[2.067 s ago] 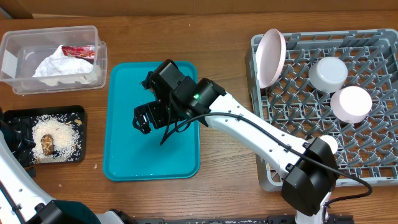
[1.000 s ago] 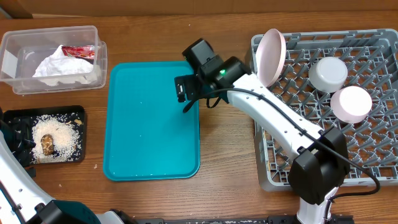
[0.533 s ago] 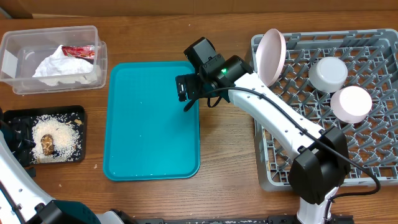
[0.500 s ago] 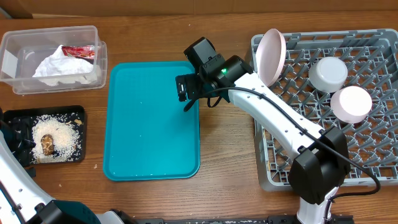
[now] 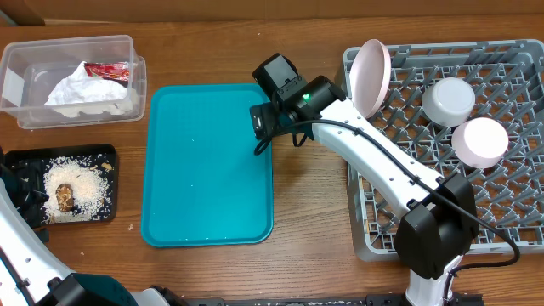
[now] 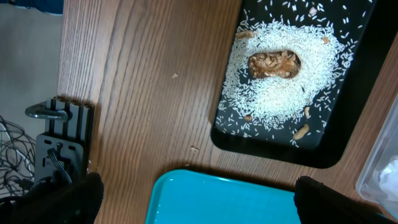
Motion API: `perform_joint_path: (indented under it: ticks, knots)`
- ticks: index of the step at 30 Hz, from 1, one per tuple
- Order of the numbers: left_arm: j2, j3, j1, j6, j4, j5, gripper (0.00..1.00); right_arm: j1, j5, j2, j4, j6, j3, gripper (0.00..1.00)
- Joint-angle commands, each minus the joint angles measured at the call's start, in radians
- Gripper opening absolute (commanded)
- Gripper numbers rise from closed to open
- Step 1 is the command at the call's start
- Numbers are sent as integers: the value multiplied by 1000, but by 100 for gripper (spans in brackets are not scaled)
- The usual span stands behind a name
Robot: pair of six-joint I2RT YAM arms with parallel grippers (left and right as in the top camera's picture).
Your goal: Sort waste into correct bins and load items into the dishwasher
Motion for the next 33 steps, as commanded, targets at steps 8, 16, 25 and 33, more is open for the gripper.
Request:
perform_joint_path:
  ticks: [8,16,25,33]
  knots:
    - [2,-4,2,-18,-2,-4,100,3,-2,8,-47,6,-1,100]
    - [2,-4,2,-18,-2,-4,100,-47,-4,-3,-186,56,0,100]
    - [2,-4,2,-18,-2,-4,100,-166,-8,-167,-103,47,0,100]
    - [2,-4,2,-18,-2,-4,100,-229,59,-430,3,-80,-64,100]
